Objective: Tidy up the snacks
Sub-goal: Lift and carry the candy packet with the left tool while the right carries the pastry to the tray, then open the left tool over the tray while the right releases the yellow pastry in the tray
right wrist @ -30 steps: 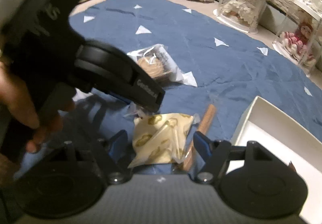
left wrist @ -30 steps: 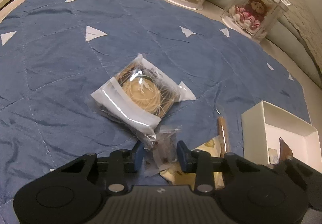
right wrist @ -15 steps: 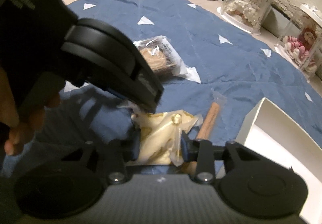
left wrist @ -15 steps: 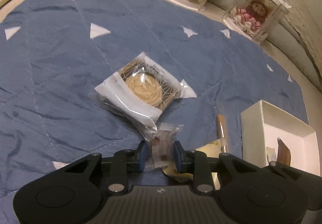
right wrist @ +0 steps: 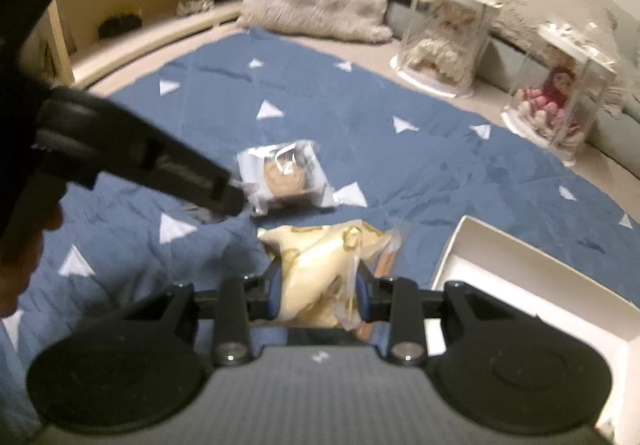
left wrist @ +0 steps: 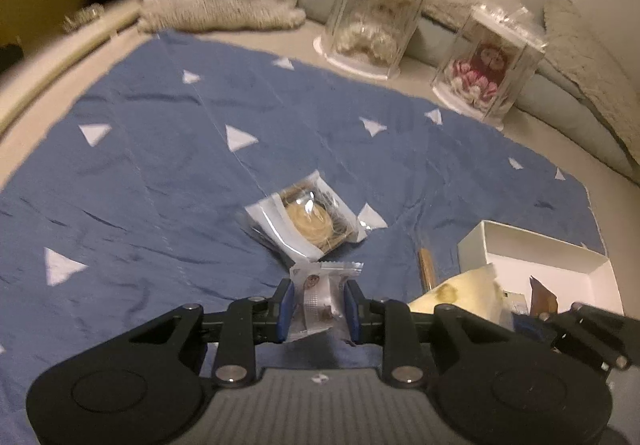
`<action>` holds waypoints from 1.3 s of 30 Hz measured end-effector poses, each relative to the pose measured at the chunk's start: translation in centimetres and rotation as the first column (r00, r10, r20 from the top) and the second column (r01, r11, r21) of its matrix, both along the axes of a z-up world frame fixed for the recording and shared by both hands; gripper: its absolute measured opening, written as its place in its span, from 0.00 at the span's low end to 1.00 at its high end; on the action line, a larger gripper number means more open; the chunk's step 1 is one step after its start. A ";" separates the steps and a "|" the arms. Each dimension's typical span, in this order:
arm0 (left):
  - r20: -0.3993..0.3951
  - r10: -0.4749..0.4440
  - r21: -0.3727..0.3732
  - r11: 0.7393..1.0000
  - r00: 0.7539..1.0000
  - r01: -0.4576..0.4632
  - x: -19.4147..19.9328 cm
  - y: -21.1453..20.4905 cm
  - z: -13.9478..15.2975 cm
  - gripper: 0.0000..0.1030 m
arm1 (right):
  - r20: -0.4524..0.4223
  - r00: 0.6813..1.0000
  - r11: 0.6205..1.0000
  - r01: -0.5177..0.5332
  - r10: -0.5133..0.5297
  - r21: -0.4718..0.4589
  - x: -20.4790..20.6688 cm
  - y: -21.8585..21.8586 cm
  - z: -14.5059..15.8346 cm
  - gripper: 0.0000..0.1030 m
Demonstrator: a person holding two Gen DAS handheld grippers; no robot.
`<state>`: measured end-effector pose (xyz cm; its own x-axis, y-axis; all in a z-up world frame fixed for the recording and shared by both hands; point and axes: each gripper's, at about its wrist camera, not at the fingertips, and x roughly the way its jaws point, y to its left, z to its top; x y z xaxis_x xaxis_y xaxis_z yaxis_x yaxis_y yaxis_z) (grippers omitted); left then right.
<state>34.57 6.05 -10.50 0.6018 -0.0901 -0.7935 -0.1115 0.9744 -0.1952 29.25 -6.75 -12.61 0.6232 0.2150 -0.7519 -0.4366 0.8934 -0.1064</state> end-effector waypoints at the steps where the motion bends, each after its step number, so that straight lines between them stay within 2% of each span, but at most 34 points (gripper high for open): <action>1: 0.010 -0.003 0.012 1.000 1.000 0.003 -0.4 0.0 0.5 0.28 | 0.009 1.000 1.000 0.009 -0.009 0.002 -0.3 0.0 0.3 0.39; 10: 0.091 -0.042 0.098 0.995 0.995 0.033 -4.3 -0.1 4.2 0.28 | 0.069 0.989 0.987 0.126 -0.133 0.097 -2.3 -1.9 3.7 0.39; 14: 0.119 -0.053 0.113 0.993 0.991 0.040 -5.5 -0.6 5.2 0.28 | 0.084 0.976 0.968 0.184 -0.200 0.168 -3.0 -3.0 4.9 0.39; 19: 0.142 -0.069 0.122 0.991 0.987 0.052 -6.5 -1.8 5.9 0.28 | 0.095 0.962 0.950 0.234 -0.257 0.205 -4.0 -4.2 5.7 0.39; 27: 0.162 -0.103 0.097 0.991 0.981 0.088 -6.4 -5.3 6.1 0.28 | 0.123 0.940 0.935 0.289 -0.317 0.203 -5.5 -7.2 6.6 0.39; 39: 0.171 -0.209 0.085 0.977 0.963 0.197 -4.9 -12.7 5.3 0.28 | 0.124 0.888 0.888 0.416 -0.444 0.198 -7.5 -15.7 6.2 0.39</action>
<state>29.63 -6.67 -5.19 0.7082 -0.1759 -0.6837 0.1207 0.9844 -0.1282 21.72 -22.46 -6.42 0.7914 0.0077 -0.6112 0.0050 0.9998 0.0192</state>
